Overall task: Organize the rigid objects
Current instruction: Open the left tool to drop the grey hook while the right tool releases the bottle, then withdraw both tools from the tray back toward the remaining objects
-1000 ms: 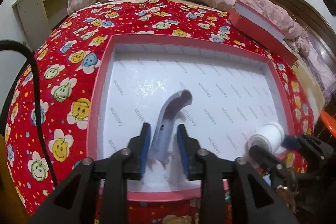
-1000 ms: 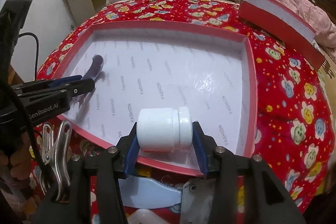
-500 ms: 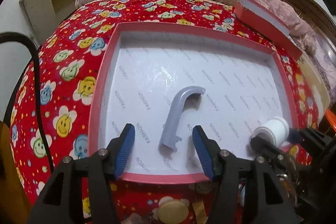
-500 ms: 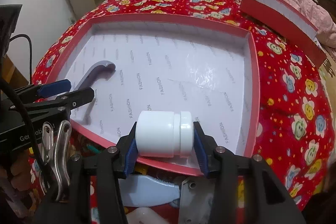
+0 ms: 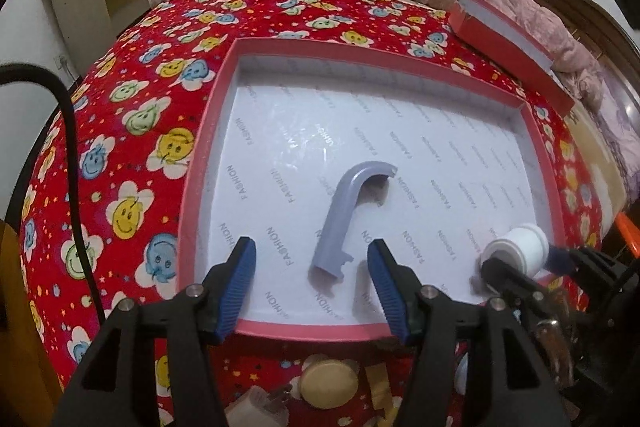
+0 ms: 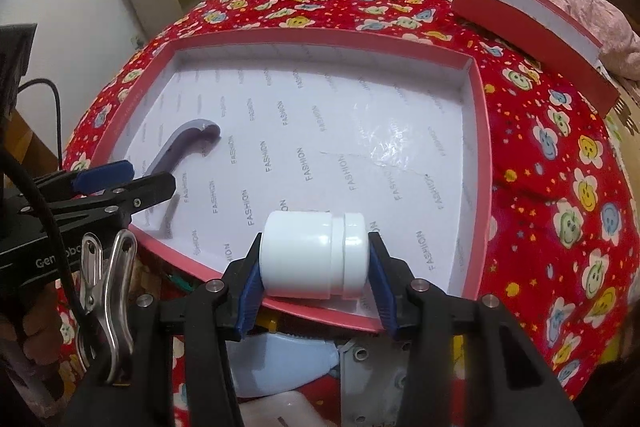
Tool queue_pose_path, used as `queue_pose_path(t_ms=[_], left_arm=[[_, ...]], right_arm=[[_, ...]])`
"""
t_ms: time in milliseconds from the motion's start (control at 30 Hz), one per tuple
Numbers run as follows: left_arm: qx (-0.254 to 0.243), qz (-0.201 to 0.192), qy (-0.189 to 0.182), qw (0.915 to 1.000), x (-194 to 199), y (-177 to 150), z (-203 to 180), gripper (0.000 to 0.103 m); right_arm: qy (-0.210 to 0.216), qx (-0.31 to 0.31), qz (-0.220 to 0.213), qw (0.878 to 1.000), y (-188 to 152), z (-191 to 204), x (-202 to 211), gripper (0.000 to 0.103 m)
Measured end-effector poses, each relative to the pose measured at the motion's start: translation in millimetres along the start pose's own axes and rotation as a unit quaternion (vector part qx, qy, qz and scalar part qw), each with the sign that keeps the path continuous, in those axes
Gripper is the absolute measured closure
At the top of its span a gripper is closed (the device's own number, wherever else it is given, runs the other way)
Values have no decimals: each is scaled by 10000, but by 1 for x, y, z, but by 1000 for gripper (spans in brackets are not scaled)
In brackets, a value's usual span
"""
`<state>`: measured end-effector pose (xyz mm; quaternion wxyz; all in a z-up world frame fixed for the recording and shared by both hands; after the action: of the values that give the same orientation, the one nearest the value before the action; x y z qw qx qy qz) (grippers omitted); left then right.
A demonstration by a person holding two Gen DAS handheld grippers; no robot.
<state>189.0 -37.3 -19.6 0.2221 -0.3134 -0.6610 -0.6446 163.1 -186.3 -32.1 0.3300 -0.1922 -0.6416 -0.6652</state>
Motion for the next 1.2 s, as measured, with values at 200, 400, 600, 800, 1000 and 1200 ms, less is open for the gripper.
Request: queue_pose_path(t_ms=[200,400,600,800,1000,1200], left_arm=[[27,-112,34,9999,10,3,5,42],[32,-192,17,9998,19,6,6,42],[-9,-227,-4,9997,27,5,5,42],[-28,-242,-7,9997,34,3,5,42],[-40,-261,10,9997,45,-3,9,42],[-40,-232,32,9997,53,-10,15,42]], right_arm=[[-21,69,-255,9996,10,2,12,53],[-62,36,-391,9992,15,1,23,50],[-82,47,-441,9990,15,-1,31,50],[-79,16,-522,9986,14,-2,41,50],[-69,55,-537,9985,11,1,49,50],[-52,68,-507,9987,3,4,56,50]])
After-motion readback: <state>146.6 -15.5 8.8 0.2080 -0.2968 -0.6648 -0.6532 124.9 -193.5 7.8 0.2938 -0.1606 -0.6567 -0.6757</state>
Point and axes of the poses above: each gripper's, at about its wrist camera, not at the fingertips, and x roughly against the way its jaws point, z to its left, y to its top, the point moved 8 cm from there along -x, roughly the way its jaws point, and after that the axes turned 14 degrees about -z, right-handed, at the moved point
